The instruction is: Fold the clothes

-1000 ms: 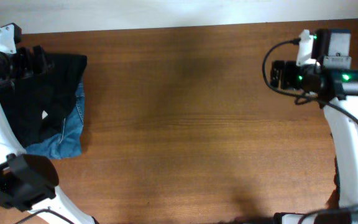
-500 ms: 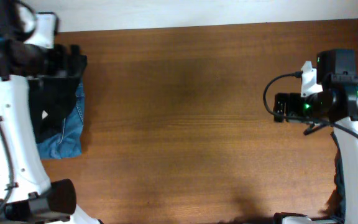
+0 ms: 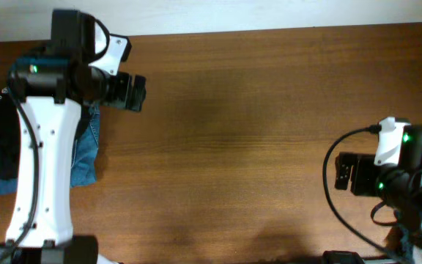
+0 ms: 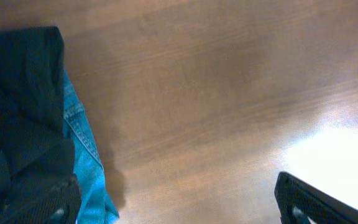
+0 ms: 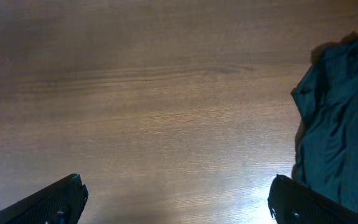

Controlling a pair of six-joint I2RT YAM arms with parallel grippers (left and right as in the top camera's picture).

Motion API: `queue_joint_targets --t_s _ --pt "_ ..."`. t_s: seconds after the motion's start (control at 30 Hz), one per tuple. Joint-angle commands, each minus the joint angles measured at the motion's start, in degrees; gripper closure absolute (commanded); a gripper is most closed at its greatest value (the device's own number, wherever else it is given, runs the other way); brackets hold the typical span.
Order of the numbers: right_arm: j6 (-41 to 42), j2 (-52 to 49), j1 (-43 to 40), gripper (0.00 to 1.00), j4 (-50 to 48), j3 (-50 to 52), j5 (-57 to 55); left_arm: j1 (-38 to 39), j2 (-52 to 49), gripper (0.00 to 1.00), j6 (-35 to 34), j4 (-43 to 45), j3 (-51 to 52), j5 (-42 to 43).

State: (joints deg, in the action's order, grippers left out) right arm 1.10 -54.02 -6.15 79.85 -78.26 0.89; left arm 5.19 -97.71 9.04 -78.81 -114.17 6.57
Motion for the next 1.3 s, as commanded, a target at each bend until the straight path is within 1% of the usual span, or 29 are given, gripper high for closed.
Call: queue_joint_targets --t_s 0.0,0.23,0.3,0.33,0.37,0.5,0.63,0.77,1.27 --pt "0.35 4.57 -0.35 0.01 -2.43 6.05 -0.96 0.07 10.38 0.01 -0.85 4.76 12.70 -0.66" --pt "1.33 13.27 -0.35 0.01 -9.35 13.79 1.53 0.02 32.52 0.01 -1.53 20.00 40.48 -2.49" --pt "1.31 15.28 -0.35 0.01 -11.43 15.52 1.73 0.02 39.58 0.01 -4.85 23.50 47.41 -4.31" --pt "1.33 16.87 -0.35 0.01 -13.49 16.79 1.73 0.02 46.45 0.01 -8.87 26.16 53.59 -7.19" --pt "1.31 17.38 -0.35 0.01 -14.01 17.20 1.70 0.02 49.18 0.01 -10.64 27.12 56.04 -8.57" --pt "1.31 17.11 -0.35 0.01 -14.51 18.49 1.05 0.02 60.28 0.01 -11.21 28.96 65.42 -10.01" --pt "1.31 16.37 -0.35 0.01 -14.08 18.53 1.05 0.02 63.23 0.01 -11.19 28.15 67.78 -10.03" --pt "1.31 15.98 -0.35 0.01 -14.08 18.53 1.05 0.02 63.19 0.01 -11.21 25.83 67.84 -10.03" --pt "1.31 15.76 -0.35 0.01 -14.08 18.53 1.05 0.02 63.19 0.01 -11.21 25.77 67.84 -10.03"
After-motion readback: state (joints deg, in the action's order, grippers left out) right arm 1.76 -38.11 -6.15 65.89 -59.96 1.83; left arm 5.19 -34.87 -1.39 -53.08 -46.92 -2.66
